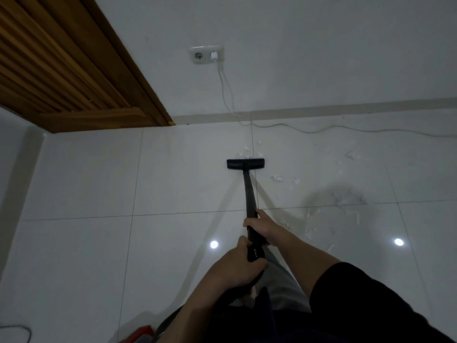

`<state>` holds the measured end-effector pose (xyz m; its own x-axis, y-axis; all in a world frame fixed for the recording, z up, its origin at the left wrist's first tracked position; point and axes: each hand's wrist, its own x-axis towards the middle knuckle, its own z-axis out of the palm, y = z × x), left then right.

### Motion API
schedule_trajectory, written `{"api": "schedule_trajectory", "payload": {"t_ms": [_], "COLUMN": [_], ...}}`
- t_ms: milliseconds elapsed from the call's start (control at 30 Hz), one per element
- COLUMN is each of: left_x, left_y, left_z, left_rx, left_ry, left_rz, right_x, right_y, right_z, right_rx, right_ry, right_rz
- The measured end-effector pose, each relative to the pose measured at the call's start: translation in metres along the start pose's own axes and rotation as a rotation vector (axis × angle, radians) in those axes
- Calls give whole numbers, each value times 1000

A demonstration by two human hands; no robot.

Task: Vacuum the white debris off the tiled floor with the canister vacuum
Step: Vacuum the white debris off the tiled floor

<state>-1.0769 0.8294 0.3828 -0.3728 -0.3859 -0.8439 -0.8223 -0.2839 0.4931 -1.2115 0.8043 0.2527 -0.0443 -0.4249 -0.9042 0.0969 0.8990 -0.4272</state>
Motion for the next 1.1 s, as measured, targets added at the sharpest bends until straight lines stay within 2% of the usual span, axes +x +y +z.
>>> {"api": "schedule_trajectory", "payload": {"t_ms": [433,1100], "left_x": [52,85], "left_y": [37,55], "left_z": [-65,-99], "left_rx": [-147,-199], "left_ry": [24,21], "left_rz": [-15,-37], "right_x": [41,74], "right_y": [-94,-138], "right_z": [-18,-26], "right_rx": [-86,-67], "right_ry": [1,-35], "right_rz": [11,34]}}
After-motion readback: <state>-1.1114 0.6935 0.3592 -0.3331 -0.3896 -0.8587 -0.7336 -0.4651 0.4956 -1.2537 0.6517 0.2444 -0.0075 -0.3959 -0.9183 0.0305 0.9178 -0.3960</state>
